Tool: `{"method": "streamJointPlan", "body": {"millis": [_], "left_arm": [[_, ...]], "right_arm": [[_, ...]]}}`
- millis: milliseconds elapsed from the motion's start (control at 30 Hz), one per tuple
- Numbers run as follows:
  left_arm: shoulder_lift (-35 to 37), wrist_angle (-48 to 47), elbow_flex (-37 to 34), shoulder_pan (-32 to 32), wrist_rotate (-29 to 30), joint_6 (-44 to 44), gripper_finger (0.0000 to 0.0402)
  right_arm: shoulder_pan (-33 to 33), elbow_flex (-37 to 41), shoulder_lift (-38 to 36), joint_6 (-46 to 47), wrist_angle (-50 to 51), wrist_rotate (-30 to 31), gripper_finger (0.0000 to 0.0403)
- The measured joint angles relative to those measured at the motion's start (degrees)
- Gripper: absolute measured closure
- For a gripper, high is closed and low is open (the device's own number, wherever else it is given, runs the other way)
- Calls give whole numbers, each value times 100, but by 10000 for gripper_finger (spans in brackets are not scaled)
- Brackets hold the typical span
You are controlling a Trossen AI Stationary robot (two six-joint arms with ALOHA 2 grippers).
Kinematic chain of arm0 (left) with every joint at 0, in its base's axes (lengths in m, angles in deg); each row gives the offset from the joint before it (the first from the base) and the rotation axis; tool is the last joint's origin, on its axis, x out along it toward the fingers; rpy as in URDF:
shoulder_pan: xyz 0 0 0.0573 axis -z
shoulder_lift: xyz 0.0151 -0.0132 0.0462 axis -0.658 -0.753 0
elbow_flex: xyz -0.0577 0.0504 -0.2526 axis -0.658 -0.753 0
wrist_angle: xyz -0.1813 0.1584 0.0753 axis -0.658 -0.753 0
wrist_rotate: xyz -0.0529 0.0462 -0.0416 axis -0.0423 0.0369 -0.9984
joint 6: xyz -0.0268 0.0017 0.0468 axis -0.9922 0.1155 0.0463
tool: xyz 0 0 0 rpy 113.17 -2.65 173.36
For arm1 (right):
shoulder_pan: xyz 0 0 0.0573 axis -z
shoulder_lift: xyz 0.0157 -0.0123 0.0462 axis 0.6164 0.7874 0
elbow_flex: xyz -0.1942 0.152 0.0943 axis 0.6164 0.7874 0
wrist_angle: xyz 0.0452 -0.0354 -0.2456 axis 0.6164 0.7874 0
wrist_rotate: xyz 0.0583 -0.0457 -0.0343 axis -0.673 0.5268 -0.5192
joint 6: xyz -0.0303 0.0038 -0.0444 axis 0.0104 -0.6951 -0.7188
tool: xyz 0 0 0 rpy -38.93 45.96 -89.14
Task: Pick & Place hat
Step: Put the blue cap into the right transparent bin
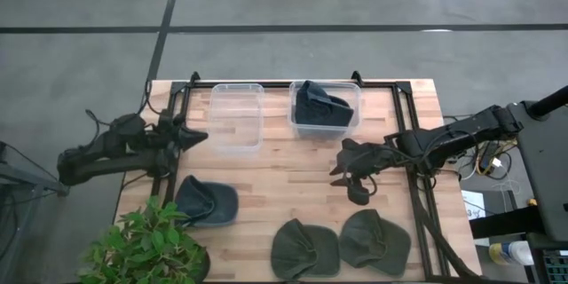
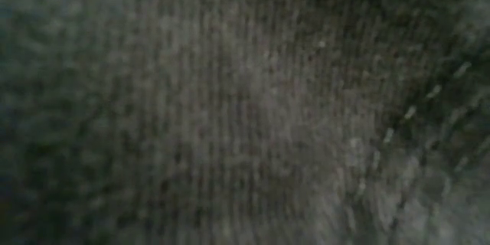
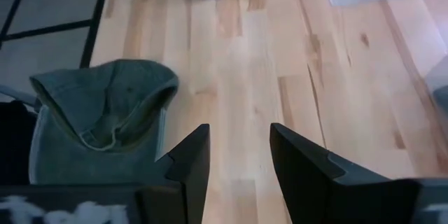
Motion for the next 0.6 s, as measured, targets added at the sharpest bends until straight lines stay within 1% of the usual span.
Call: {"method": "streamJointPlan", "body": {"millis": [167,267,500,600], "left_arm": [[-592,-713,276,0,-105,8,367],[-1007,-1021,359,0,-333,-95,352],[-1654,-1013,671,10,-1134,-145,328],[-1774,-715,796,32,-1427,-136,319]], "right_arm": [[0,162,-1,178,4,0,262],[2,241,1,261,6,2,262],[2,377,0,518,-53,7,262],[2,437,1,538,-91,7,262]]}}
